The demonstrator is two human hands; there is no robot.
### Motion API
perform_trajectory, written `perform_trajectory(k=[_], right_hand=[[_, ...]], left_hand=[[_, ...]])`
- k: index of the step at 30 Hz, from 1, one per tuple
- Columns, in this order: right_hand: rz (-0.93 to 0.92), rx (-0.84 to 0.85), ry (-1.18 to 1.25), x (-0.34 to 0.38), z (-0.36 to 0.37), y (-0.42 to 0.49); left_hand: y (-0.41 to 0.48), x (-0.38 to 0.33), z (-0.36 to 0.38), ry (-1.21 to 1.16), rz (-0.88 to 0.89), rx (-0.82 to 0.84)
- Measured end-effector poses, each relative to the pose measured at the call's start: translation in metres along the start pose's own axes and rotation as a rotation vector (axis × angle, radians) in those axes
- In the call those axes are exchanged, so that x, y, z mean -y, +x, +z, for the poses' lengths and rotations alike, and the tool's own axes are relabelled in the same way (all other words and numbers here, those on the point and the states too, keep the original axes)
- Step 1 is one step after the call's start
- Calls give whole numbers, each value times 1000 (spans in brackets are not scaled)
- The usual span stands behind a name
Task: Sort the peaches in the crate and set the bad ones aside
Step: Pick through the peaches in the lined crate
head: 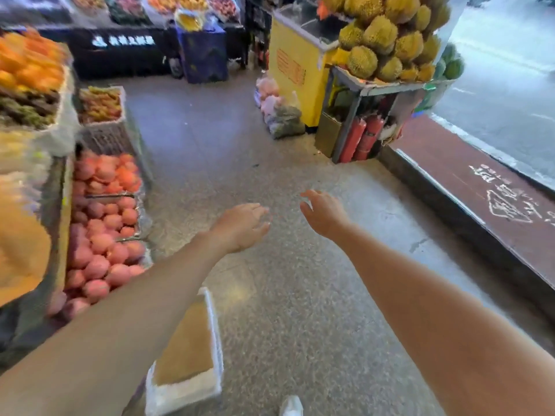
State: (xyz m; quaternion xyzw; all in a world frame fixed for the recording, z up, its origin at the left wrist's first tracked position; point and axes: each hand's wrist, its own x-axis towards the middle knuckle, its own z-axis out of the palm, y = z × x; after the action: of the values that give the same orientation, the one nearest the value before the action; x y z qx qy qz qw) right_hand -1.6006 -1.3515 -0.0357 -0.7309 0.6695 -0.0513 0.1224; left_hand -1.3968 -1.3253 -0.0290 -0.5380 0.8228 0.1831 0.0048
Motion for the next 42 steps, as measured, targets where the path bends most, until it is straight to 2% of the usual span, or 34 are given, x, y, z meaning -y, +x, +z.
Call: perform_trajectory(k=[4,11,20,25,30,33,38,42], right_hand=[[-233,52,24,59,2,76],[-653,105,107,213,26,168],[-1070,237,169,393,60,207],[-1304,382,156,490,91,212],[-1582,448,126,571,112,212],[-1728,481,109,601,124,214],[-1873,497,58,635,138,210],[-1910,538,80,661,146,201]], left_hand=[[1,58,-23,-68,-238,-105],[-34,163,-61,-89,-661,-305],[-111,266,-75,-154,-1128,-490],[-154,303,-70,-166,-1398,-598],[-184,333,-59,-195,-1626,-605],[-191,344,-52,-207,-1779,-536],[-194,348,-42,-295,-1891,-550],[-205,354,-38,-309,-1934,-622]])
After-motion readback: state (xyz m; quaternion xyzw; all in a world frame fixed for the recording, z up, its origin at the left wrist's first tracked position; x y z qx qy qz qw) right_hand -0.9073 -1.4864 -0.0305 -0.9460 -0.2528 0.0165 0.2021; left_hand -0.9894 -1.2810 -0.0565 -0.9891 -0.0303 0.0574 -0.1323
